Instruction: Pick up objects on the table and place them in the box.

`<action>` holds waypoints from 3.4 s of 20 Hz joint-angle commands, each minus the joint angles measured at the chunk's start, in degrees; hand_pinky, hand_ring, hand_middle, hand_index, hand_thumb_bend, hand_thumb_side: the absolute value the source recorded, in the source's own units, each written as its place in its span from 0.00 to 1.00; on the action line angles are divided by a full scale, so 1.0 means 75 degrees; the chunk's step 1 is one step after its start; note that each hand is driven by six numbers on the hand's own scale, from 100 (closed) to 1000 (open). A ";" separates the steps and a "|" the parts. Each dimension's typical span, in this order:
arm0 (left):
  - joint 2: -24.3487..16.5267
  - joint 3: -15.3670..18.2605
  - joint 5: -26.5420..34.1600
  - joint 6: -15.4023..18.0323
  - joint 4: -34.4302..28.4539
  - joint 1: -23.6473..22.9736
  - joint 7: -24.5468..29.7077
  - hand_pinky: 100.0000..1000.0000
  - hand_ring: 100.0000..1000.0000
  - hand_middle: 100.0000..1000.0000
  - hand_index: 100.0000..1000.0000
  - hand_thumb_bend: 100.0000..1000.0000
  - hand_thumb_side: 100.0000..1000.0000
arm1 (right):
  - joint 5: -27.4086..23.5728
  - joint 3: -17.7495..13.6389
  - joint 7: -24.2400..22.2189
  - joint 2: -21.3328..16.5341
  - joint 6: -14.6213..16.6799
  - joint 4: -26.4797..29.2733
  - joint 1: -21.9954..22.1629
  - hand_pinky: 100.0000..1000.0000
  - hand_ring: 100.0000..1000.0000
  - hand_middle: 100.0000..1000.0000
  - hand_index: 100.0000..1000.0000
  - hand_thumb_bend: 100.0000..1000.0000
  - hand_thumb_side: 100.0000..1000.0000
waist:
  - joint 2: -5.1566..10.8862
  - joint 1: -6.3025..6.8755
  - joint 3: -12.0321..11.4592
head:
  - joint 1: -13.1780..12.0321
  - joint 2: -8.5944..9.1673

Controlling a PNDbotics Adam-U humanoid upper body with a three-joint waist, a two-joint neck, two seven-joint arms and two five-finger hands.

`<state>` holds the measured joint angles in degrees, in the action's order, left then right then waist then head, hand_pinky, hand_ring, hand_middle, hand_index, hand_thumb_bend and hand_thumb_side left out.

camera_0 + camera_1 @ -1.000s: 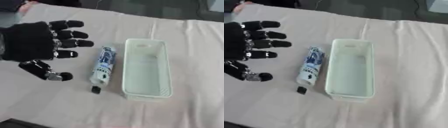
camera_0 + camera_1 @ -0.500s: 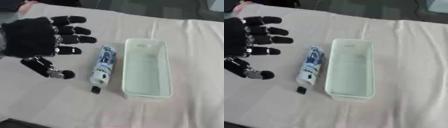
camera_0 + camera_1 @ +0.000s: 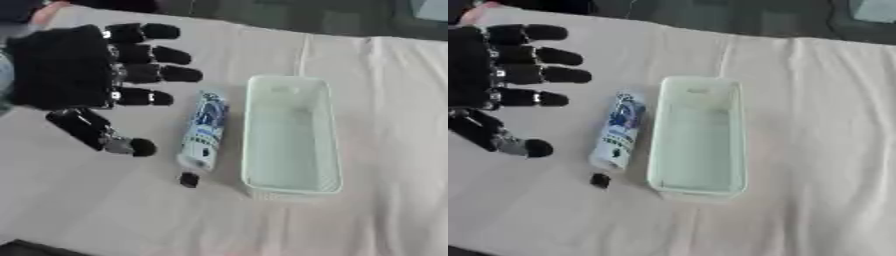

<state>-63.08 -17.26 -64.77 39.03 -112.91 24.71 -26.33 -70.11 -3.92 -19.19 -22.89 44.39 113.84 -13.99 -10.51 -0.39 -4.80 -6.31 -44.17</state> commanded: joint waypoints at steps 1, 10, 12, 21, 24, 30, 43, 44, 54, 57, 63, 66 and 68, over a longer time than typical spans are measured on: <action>-0.0058 -0.0042 0.0038 0.0157 -0.0049 0.0157 -0.0106 0.93 0.84 0.87 0.62 0.29 0.63 | -0.0039 0.0002 -0.0429 -0.0138 0.0397 0.0101 -0.0111 0.08 0.25 0.37 0.52 0.00 1.00 | 0.0072 0.0040 0.0021 | -0.0065 0.0007; 0.0066 -0.0305 -0.0058 0.0531 -0.0029 0.0440 -0.0081 0.94 0.84 0.87 0.63 0.29 0.62 | -0.0100 0.0009 -0.0391 -0.0136 0.0344 0.0101 -0.0226 0.08 0.25 0.37 0.52 0.00 1.00 | 0.0037 0.0061 0.0120 | -0.0077 0.0007; 0.0080 -0.0335 -0.0100 0.0582 -0.0012 0.0490 -0.0074 0.94 0.84 0.87 0.63 0.29 0.62 | -0.0118 0.0004 -0.0365 -0.0141 0.0334 0.0101 -0.0256 0.08 0.25 0.37 0.52 0.00 1.00 | 0.0032 0.0066 0.0135 | -0.0085 0.0007; 0.0127 -0.0419 -0.0357 0.0746 0.0011 0.0676 -0.0187 0.95 0.85 0.88 0.63 0.30 0.61 | -0.0159 -0.0015 -0.0250 -0.0174 0.0271 0.0101 -0.0374 0.08 0.25 0.37 0.52 0.00 1.00 | 0.0015 0.0110 0.0206 | -0.0052 0.0007; 0.0132 -0.0430 -0.0430 0.0756 0.0032 0.0700 -0.0259 0.94 0.85 0.88 0.65 0.30 0.61 | -0.0149 -0.0016 -0.0227 -0.0180 0.0246 0.0101 -0.0398 0.08 0.25 0.37 0.52 0.00 1.00 | 0.0009 0.0119 0.0219 | -0.0030 0.0007; 0.0163 -0.0485 -0.0524 0.0813 0.0090 0.0723 -0.0343 0.94 0.85 0.88 0.67 0.31 0.61 | -0.0154 -0.0010 -0.0207 -0.0175 0.0238 0.0101 -0.0429 0.08 0.25 0.37 0.52 0.00 1.00 | -0.0005 0.0116 0.0245 | -0.0029 0.0007; 0.0341 -0.0690 -0.0619 0.1079 0.0325 0.0719 -0.0334 0.93 0.84 0.88 0.68 0.31 0.61 | -0.0213 0.0024 -0.0214 -0.0128 0.0187 0.0101 -0.0553 0.08 0.25 0.37 0.52 0.00 1.00 | -0.0073 0.0072 0.0343 | -0.0083 0.0007; 0.0348 -0.0685 -0.0638 0.1087 0.0333 0.0728 -0.0329 0.93 0.84 0.88 0.68 0.31 0.61 | -0.0219 0.0028 -0.0222 -0.0126 0.0184 0.0101 -0.0558 0.08 0.25 0.37 0.52 0.00 1.00 | -0.0076 0.0071 0.0347 | -0.0085 0.0007; 0.0416 -0.0781 -0.0807 0.1184 0.0412 0.0763 -0.0380 0.93 0.84 0.88 0.69 0.31 0.61 | -0.0266 0.0062 -0.0276 -0.0086 0.0140 0.0101 -0.0617 0.08 0.25 0.37 0.52 0.00 1.00 | -0.0128 0.0039 0.0391 | -0.0097 0.0007; 0.0425 -0.0805 -0.0854 0.1222 0.0436 0.0767 -0.0371 0.93 0.84 0.88 0.69 0.31 0.61 | -0.0279 0.0079 -0.0298 -0.0081 0.0133 0.0101 -0.0635 0.08 0.25 0.37 0.52 0.00 1.00 | -0.0140 0.0035 0.0403 | -0.0096 0.0007; 0.0399 -0.0826 -0.1163 0.1339 0.0471 0.0759 -0.0272 0.93 0.84 0.88 0.70 0.41 0.44 | -0.0307 0.0092 -0.0307 -0.0084 0.0113 0.0101 -0.0674 0.08 0.25 0.37 0.52 0.00 1.00 | -0.0157 0.0044 0.0429 | -0.0087 0.0007; 0.0392 -0.0827 -0.1339 0.1368 0.0475 0.0766 -0.0259 0.94 0.84 0.88 0.71 0.41 0.41 | -0.0311 0.0092 -0.0310 -0.0086 0.0112 0.0101 -0.0676 0.08 0.25 0.37 0.52 0.00 1.00 | -0.0157 0.0046 0.0431 | -0.0086 0.0007; 0.0387 -0.0830 -0.1413 0.1375 0.0484 0.0768 -0.0274 0.94 0.84 0.88 0.71 0.42 0.39 | -0.0313 0.0092 -0.0310 -0.0087 0.0110 0.0101 -0.0676 0.08 0.25 0.37 0.52 0.00 1.00 | -0.0157 0.0047 0.0431 | -0.0085 0.0007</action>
<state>-59.04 -23.80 -74.62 46.18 -108.99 29.50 -25.33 -72.28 -3.19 -19.85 -22.82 43.73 113.84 -18.33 -12.31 -0.13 -1.64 -6.61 -44.17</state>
